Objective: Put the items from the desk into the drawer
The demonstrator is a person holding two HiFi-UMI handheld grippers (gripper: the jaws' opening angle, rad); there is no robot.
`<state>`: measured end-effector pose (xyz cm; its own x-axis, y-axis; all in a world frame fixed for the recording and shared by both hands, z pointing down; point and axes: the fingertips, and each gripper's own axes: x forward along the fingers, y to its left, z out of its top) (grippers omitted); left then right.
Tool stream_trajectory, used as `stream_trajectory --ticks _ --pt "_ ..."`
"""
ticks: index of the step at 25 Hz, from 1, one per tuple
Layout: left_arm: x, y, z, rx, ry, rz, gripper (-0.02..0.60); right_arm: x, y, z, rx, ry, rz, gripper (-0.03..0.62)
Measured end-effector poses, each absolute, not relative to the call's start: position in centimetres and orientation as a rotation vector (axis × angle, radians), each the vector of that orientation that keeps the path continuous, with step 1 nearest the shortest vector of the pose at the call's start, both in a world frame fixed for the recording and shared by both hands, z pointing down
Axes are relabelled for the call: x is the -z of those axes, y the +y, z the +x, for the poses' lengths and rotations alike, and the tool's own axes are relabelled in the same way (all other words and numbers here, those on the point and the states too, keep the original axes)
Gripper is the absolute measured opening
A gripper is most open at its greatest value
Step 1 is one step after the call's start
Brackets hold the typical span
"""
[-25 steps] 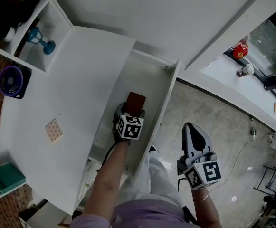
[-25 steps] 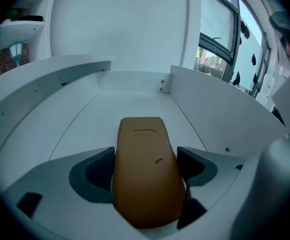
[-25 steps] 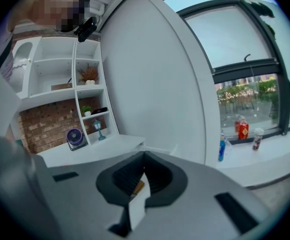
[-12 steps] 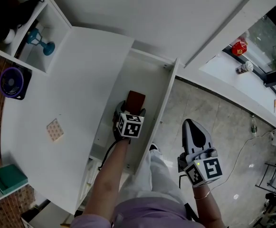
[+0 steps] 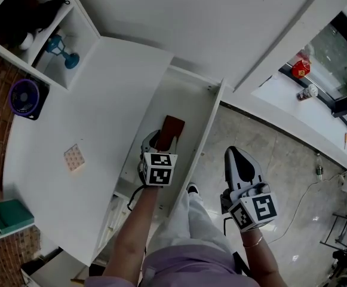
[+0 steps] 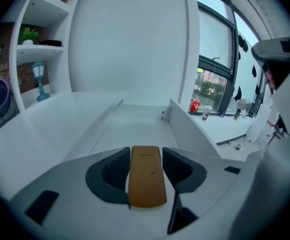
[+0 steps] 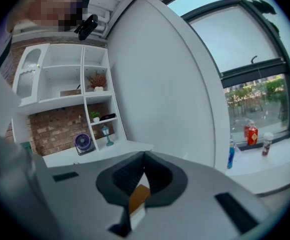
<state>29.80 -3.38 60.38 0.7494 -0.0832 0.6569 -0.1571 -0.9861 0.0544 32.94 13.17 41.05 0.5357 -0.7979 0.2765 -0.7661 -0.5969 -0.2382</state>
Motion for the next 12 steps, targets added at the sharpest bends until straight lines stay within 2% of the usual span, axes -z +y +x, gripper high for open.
stream_trajectory --ticks 12 --pt "-50.1 -3.5 26.4 -0.740 -0.325 2.890 0.127 -37.6 12.7 31.1 0.425 1.477 -2.626 0.003"
